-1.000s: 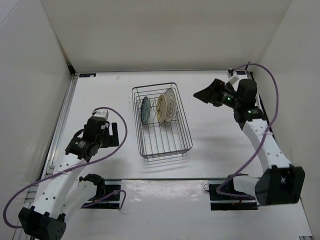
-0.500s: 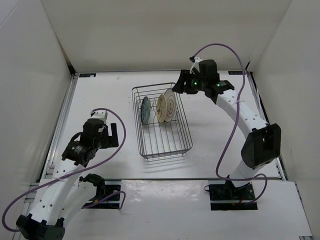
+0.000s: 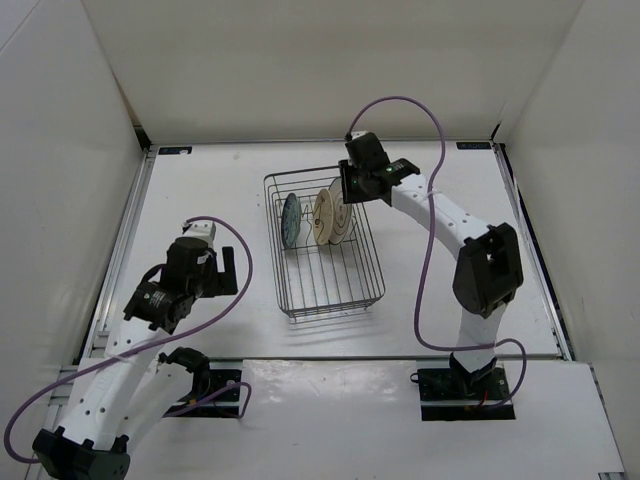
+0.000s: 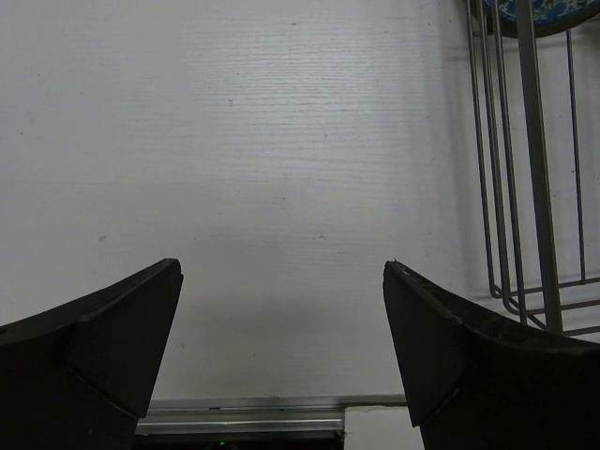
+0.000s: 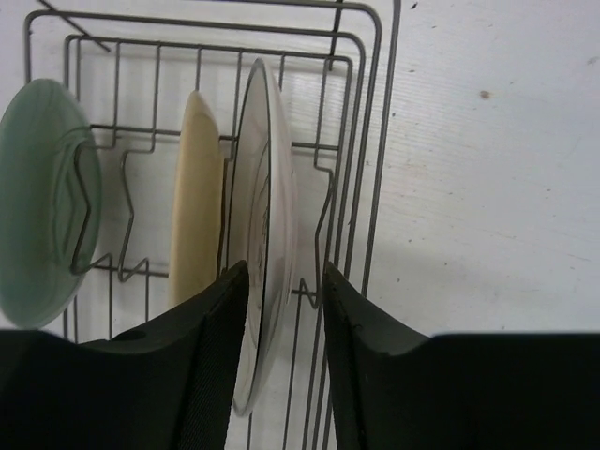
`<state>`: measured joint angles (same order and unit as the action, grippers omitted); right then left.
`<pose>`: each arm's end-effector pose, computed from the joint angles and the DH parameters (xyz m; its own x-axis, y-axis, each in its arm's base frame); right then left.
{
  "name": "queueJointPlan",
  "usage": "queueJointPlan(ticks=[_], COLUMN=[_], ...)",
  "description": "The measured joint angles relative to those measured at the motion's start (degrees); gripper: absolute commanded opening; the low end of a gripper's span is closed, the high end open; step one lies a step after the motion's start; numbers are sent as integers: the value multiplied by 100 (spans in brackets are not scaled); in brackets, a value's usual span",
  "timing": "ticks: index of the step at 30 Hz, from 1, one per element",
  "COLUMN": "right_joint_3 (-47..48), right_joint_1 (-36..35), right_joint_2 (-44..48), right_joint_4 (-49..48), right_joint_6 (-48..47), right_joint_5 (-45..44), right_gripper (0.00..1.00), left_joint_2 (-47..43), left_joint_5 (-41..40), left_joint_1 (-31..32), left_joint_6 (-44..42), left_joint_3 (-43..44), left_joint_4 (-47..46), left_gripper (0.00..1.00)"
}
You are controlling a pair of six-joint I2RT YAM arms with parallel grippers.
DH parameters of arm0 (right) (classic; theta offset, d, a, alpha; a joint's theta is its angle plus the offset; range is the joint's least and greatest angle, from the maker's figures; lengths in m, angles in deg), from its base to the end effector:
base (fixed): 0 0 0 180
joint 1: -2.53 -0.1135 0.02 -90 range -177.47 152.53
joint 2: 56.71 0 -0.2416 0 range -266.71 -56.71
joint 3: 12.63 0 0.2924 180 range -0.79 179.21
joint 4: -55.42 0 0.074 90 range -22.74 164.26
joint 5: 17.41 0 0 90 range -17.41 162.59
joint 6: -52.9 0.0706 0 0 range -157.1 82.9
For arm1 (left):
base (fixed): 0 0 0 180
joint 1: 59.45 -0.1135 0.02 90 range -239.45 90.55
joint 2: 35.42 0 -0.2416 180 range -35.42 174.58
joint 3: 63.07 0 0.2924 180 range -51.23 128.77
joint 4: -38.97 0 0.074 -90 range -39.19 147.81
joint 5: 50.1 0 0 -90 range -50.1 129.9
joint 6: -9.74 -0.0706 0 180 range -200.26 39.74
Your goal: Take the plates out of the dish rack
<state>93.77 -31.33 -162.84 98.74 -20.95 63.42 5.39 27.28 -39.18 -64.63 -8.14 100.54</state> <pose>0.4086 0.2606 0.2489 -0.6706 -0.1193 -0.7322 -0.2778 0.9556 0.0988 0.2092 -0.0608 0.2375 -0.7193 -0.0146 -0.6946 0.0059 0.9996 -0.0272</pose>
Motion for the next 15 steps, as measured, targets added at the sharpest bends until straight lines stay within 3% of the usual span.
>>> queueJointPlan(ticks=[15], right_joint_3=[1462], right_joint_1=[-363], right_joint_2=[-907], right_joint_4=[813], right_joint_6=[57], right_joint_5=[-1401], right_gripper=[0], left_joint_2=[37], left_joint_5=[94], left_joint_1=[0], left_joint_6=[-39], left_joint_3=[0], left_joint_4=[0], left_gripper=[99])
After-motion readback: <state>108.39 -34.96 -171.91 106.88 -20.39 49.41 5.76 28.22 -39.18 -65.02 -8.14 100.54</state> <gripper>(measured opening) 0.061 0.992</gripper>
